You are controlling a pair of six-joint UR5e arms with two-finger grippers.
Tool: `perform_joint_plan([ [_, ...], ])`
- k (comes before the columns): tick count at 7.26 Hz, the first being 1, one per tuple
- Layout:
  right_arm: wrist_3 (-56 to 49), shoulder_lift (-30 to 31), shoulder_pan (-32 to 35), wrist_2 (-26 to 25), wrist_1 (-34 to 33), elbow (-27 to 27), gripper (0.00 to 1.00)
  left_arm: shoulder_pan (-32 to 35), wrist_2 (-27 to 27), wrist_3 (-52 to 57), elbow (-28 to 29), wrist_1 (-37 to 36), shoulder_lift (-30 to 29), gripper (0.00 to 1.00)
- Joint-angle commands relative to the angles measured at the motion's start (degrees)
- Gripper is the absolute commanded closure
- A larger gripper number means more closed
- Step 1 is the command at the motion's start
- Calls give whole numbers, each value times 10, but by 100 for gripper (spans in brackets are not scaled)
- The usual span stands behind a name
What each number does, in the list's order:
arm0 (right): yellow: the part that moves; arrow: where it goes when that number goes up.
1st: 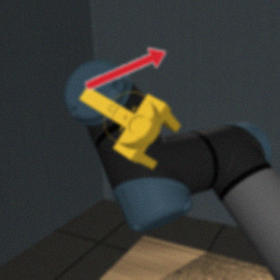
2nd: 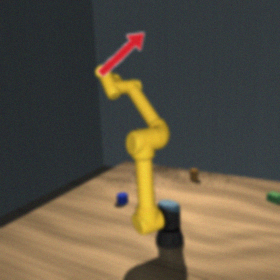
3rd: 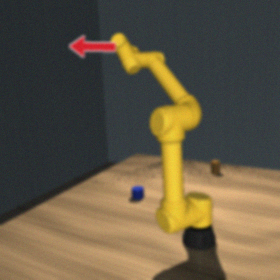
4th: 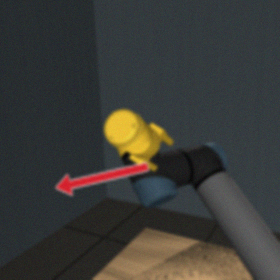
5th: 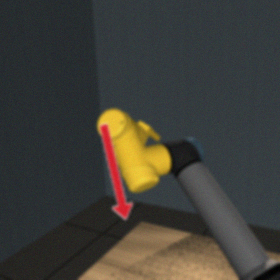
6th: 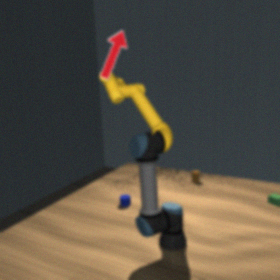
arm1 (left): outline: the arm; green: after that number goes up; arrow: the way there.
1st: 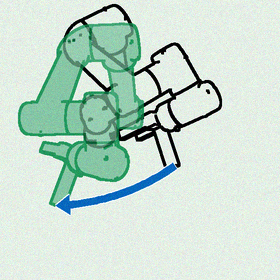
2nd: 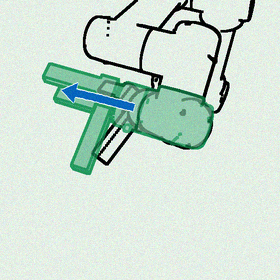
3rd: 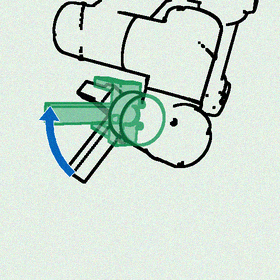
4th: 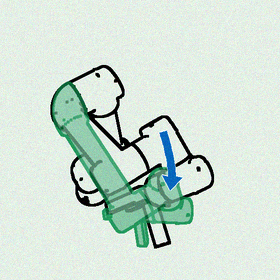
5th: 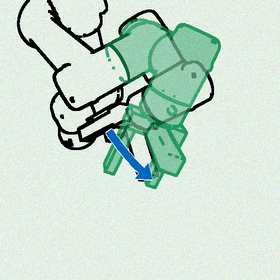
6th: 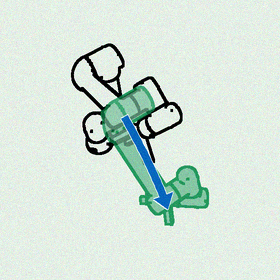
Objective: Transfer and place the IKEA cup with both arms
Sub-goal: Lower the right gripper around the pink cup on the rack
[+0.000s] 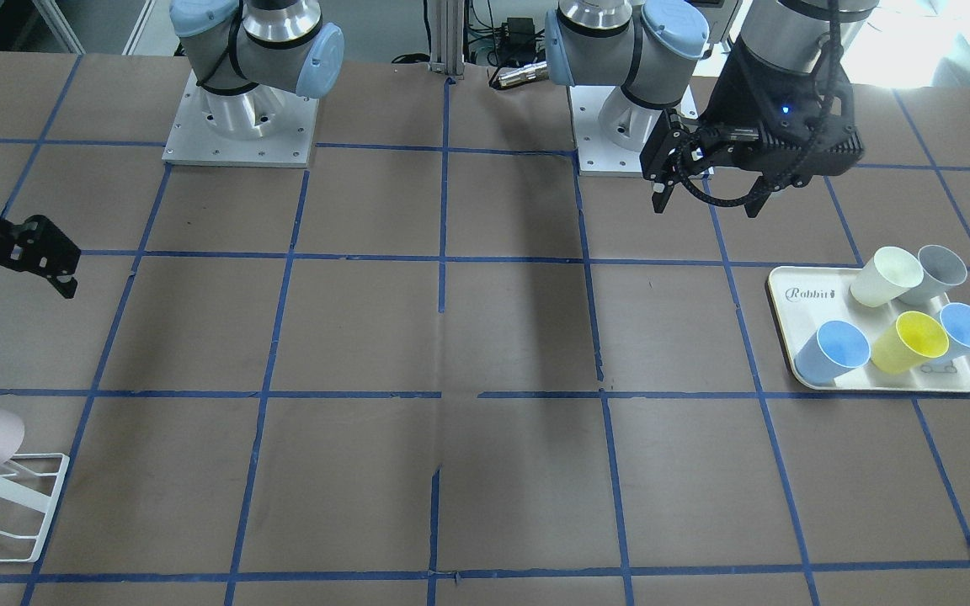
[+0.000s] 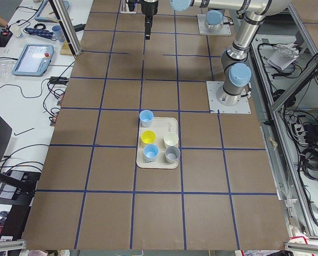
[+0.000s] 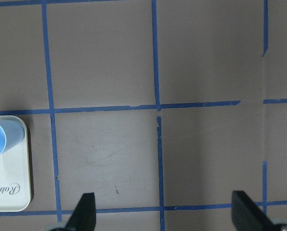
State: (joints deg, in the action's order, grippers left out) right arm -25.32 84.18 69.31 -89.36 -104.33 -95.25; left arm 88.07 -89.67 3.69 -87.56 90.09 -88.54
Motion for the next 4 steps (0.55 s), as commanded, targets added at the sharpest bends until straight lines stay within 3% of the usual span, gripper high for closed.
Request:
perform_joint_plan([
  [1, -78, -51, -42, 2, -40, 4, 0, 0, -1, 0, -2, 0, 0, 0],
  [2, -93, -66, -46, 0, -81, 3, 0, 0, -1, 0, -6, 0, 4, 0],
  [4, -108, -93, -46, 0, -105, 3, 0, 1, -1, -1, -8, 0, 3, 0],
])
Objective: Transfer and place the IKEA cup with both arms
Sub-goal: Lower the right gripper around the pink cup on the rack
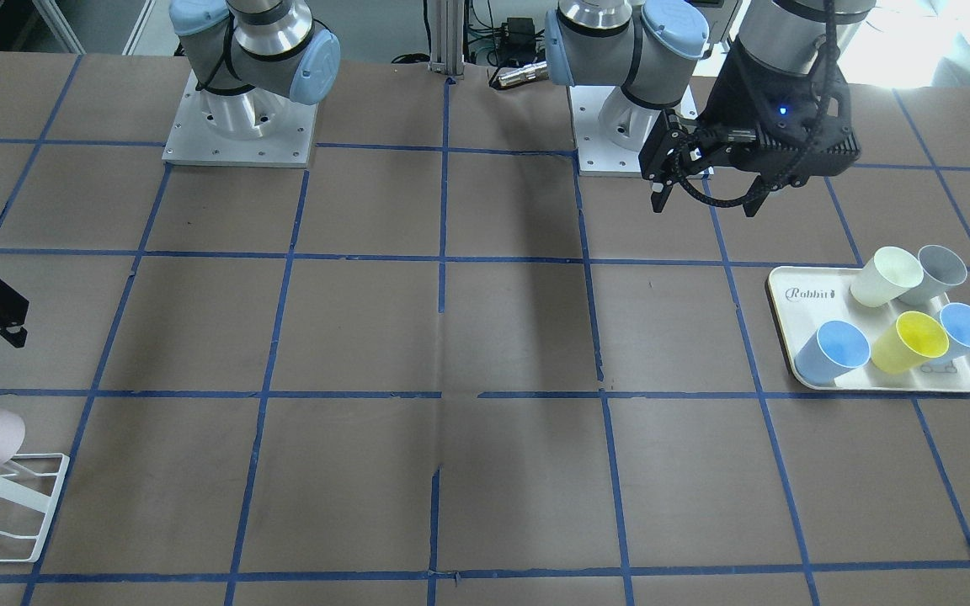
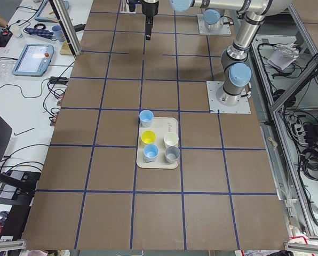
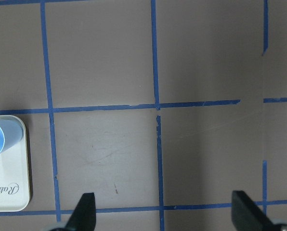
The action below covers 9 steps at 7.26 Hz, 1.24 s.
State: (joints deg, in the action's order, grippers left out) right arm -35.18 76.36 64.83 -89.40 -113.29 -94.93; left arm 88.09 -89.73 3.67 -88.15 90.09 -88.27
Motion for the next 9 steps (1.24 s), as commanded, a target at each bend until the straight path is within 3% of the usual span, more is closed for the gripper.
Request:
perform_joint_plan([
  [1, -42, -17, -9, 0, -37, -3, 0, 1, 0, -2, -3, -4, -1, 0],
  [5, -48, -62, -15, 3, -76, 1, 0, 2, 1, -2, -4, -8, -2, 0],
  [9, -47, -68, -15, 8, -82, 1, 0, 2, 8, -2, -5, -8, -1, 0],
])
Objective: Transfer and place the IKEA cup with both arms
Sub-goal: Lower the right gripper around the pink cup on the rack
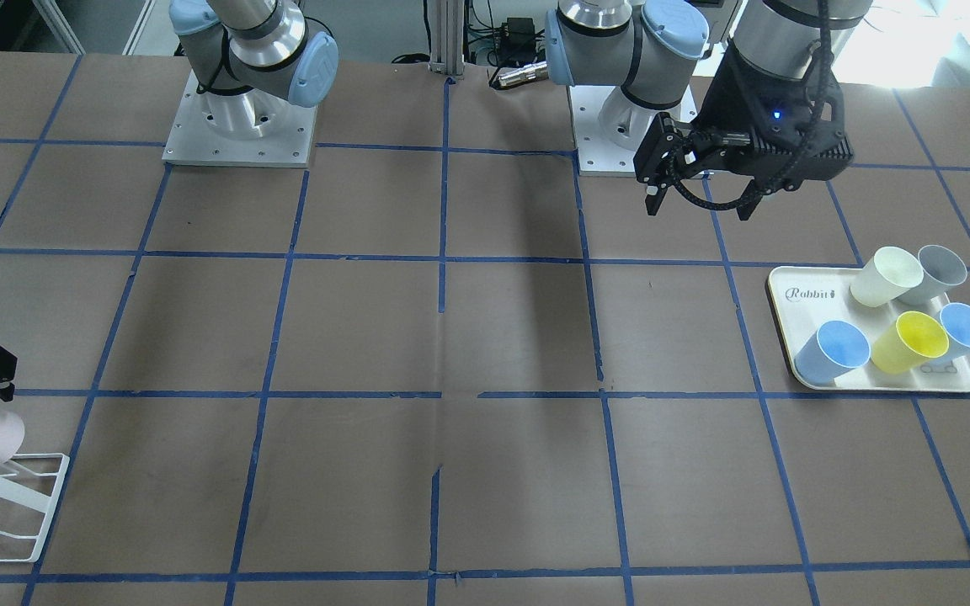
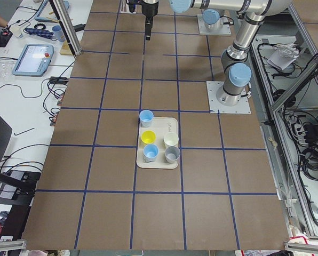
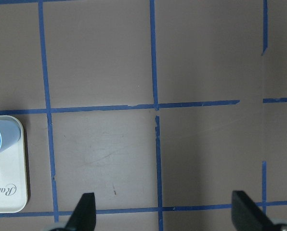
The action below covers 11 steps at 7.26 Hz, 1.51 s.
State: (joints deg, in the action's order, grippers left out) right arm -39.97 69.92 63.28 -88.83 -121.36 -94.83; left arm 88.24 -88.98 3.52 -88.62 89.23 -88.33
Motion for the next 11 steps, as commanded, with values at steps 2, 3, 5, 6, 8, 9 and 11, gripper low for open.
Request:
perform_joint_plan([
  [2, 2, -8, 1, 4, -26, -1, 0, 0, 0, 0, -1, 0, 1, 0],
  [3, 2, -15, 1, 4, -27, 0, 0, 0, 0, 0, -1, 1, 1, 0],
  [5, 4, -22, 2, 6, -40, 3, 0, 0, 0, 0, -1, 0, 1, 0],
  [6, 3, -24, 2, 6, -40, 4, 0, 0, 0, 0, -1, 0, 1, 0],
  [8, 6, -23, 2, 18, -39, 4, 8, -1, 0, 1, -1, 0, 2, 0],
  [9, 6, -23, 2, 29, -39, 4, 17, -1, 0, 1, -1, 0, 2, 0],
  [11, 6, -21, 2, 22, -37, 4, 29, -1, 0, 2, -2, 0, 3, 0],
])
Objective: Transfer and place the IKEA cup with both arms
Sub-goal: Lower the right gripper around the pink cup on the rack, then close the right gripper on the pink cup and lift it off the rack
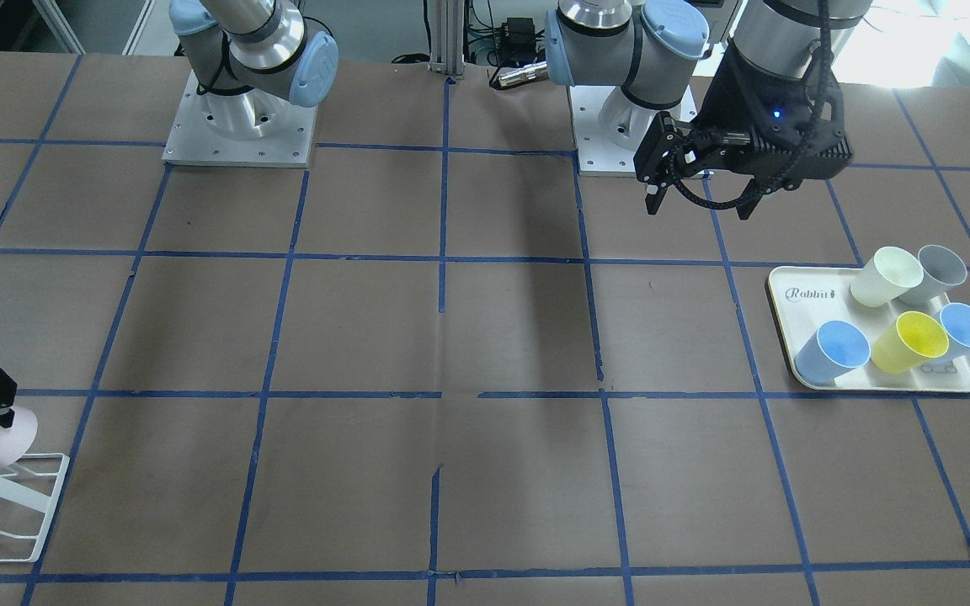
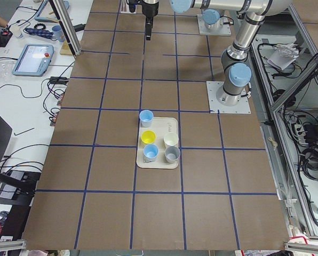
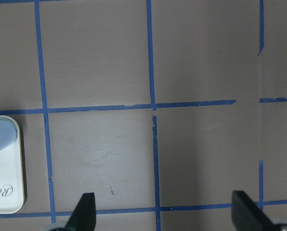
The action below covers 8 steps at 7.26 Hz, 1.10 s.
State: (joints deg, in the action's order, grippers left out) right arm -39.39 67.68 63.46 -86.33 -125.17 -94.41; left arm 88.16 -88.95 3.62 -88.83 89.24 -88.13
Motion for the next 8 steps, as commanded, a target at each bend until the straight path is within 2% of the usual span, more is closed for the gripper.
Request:
perform_joint_plan([
  [1, 0, 3, -1, -5, 3, 0, 29, 0, 0, 0, 0, 0, 1, 0],
  [3, -1, 4, -1, -4, 5, 1, 30, 1, 0, 0, 0, 0, 1, 0],
  [6, -6, 4, -1, -5, 20, 16, 67, 0, 0, 0, 0, 1, 1, 0],
  [8, -7, 10, -2, -7, 68, 44, 74, 0, 1, 0, 1, 0, 1, 0],
])
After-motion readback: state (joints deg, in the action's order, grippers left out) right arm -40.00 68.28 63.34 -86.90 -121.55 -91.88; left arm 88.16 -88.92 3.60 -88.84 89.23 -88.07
